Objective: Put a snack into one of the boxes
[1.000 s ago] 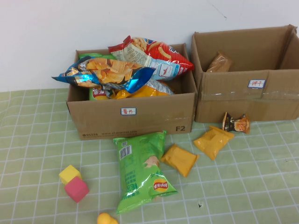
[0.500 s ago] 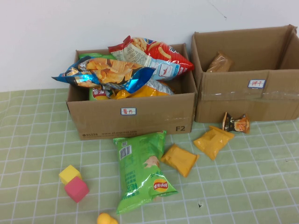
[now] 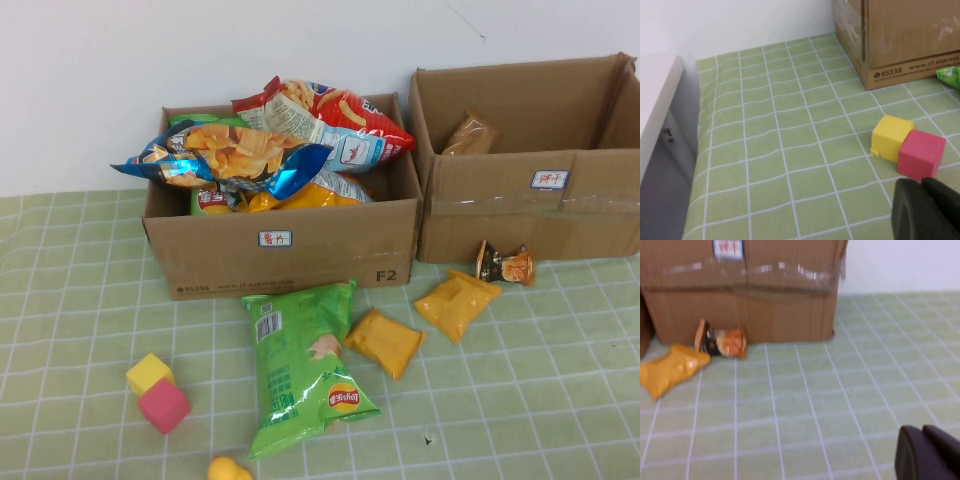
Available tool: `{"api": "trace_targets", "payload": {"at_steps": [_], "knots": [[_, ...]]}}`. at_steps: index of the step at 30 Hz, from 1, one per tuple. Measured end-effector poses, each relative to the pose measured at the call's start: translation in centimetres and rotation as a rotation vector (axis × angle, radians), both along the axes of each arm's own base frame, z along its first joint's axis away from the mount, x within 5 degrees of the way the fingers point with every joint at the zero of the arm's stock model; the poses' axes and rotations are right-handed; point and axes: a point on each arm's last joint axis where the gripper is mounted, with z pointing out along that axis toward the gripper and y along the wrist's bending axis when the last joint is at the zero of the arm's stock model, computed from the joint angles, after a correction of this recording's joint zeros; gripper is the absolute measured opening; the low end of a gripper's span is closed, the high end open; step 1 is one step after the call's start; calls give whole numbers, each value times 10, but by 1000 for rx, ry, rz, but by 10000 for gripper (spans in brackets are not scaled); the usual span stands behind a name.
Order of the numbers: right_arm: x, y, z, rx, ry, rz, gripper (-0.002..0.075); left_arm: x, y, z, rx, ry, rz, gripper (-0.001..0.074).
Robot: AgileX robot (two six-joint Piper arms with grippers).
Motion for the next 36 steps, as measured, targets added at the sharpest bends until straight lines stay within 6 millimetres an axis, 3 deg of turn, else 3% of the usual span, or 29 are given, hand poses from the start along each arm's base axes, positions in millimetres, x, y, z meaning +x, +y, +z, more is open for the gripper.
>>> {"api": "trace_targets", "payload": {"at_steps": [6,9,12,13,15,19,24,31,36], "knots": [[2,0,6,-4,-74,4,-2,1,0,3,5,-55,4,-3],[3,1,14,-17,-161,10,-2,3,1,14,1,-172,11,-3],[4,1,29,-40,-326,20,-2,3,2,31,-6,-358,21,-3],[2,2,44,-50,-487,27,-2,1,3,44,-12,-500,29,-3],[-2,3,57,-58,-642,33,-2,-2,3,55,-17,-627,36,-3],[-16,5,82,-32,-958,55,-2,-8,4,68,-23,-789,45,-3],[-31,7,96,-11,-1184,81,-2,-13,5,75,-60,-880,44,-3],[-34,7,98,82,-1224,113,-2,-12,5,74,-112,-867,35,-3],[-27,6,110,105,-1067,90,-2,-9,4,77,-124,-771,30,-2]]}}
